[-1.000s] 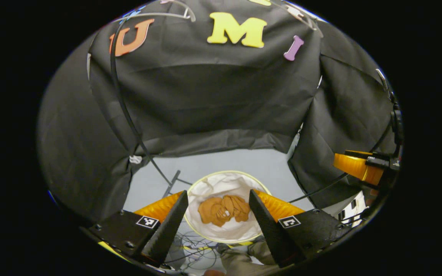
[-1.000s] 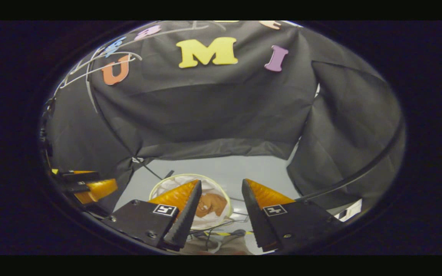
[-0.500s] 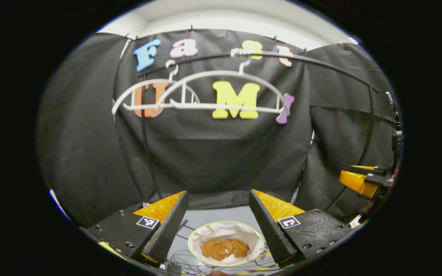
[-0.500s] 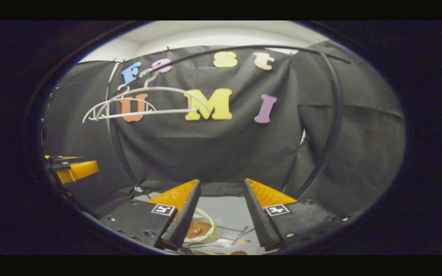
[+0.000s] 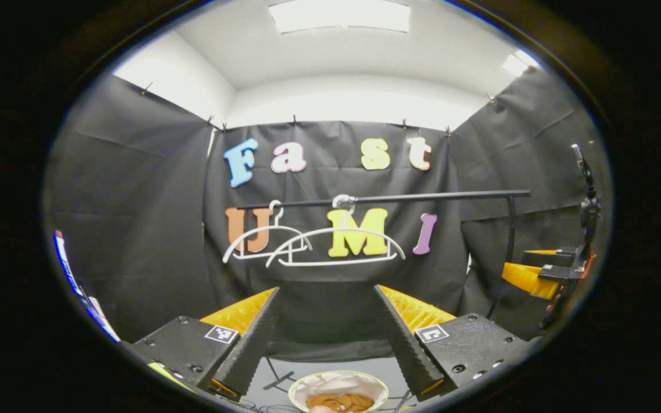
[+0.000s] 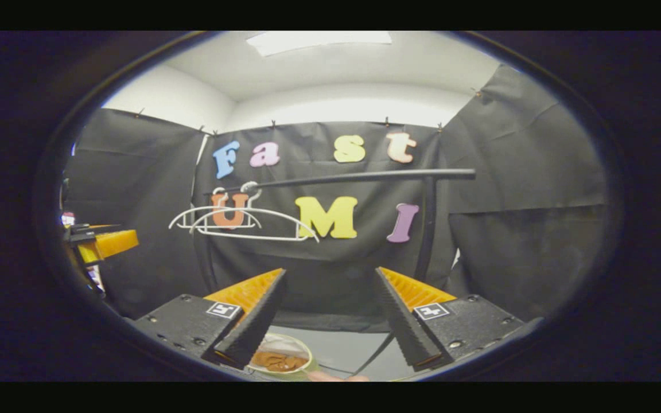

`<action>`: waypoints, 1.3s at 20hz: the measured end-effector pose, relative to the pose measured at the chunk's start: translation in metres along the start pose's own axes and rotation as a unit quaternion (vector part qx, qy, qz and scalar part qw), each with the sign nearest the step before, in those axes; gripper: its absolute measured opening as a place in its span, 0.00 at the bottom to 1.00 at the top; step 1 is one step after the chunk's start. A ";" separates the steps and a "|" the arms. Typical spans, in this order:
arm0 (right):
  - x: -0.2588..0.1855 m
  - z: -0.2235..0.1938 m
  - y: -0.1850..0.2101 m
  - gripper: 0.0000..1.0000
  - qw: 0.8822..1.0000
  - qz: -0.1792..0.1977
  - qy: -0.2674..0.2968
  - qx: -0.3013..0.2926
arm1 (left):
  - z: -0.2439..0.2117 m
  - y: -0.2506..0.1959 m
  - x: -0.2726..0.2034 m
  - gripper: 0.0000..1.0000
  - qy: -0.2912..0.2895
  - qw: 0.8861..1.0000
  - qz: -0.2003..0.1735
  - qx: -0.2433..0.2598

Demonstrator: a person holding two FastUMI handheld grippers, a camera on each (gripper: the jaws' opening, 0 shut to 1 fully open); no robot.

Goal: Grasp the clothes on the hanger with both hands and then place them into the laundry hamper below.

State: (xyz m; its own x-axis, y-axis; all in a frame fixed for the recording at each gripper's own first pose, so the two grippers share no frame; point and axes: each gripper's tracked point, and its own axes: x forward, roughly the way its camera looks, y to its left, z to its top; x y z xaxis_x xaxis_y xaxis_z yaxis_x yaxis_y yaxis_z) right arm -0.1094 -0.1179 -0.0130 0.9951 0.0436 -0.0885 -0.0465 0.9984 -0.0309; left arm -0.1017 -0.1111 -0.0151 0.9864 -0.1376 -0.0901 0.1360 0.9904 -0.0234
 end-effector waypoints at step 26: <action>-0.026 0.082 -0.001 0.95 0.991 -0.039 -0.130 -0.007 | 0.066 0.070 -0.023 1.00 -0.095 0.995 0.019 0.016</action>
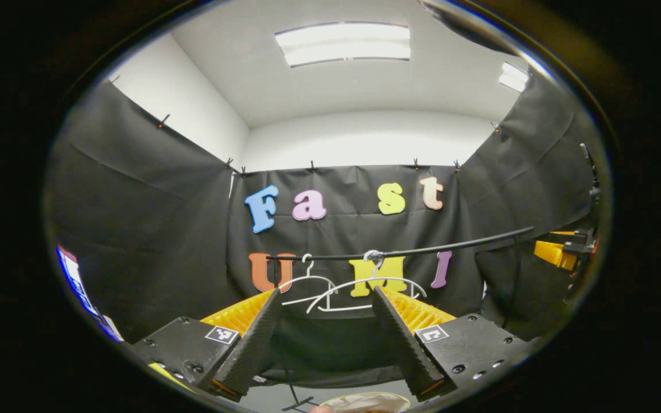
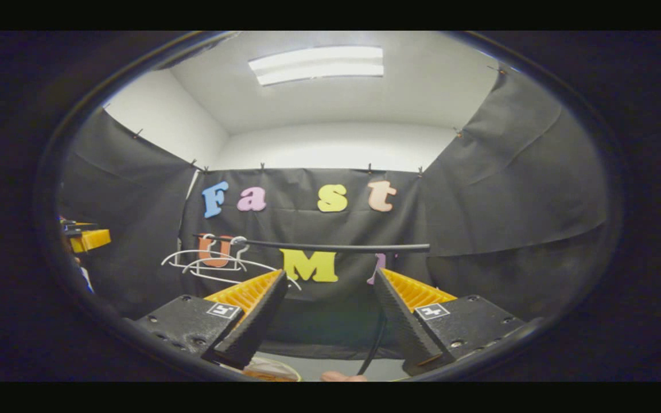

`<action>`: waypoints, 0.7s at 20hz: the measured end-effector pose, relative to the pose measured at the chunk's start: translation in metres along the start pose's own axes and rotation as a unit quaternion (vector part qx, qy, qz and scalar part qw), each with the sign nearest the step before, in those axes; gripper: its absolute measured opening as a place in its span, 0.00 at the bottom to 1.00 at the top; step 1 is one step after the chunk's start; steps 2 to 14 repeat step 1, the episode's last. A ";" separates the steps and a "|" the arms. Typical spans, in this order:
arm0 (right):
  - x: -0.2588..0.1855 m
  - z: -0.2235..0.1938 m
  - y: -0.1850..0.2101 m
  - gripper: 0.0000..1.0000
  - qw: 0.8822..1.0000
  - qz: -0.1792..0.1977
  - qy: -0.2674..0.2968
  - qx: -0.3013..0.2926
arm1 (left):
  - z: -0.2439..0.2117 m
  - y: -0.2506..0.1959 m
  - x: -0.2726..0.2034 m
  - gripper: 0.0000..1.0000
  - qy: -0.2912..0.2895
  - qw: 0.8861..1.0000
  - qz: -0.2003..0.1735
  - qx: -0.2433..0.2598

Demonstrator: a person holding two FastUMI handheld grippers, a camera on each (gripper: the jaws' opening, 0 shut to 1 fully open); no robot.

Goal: Grasp the clothes on the hanger with both hands and then place them into the laundry hamper below.

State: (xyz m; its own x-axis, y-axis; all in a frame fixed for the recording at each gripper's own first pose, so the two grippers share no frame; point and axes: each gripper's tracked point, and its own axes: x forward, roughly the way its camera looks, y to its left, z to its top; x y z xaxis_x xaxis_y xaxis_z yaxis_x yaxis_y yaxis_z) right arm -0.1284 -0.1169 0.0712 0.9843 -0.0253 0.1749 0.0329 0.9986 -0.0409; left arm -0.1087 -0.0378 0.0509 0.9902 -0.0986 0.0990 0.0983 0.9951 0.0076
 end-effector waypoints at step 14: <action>0.004 -0.003 0.002 0.92 1.000 0.001 0.002 -0.001 | -0.001 0.002 0.000 1.00 -0.001 1.000 0.002 0.001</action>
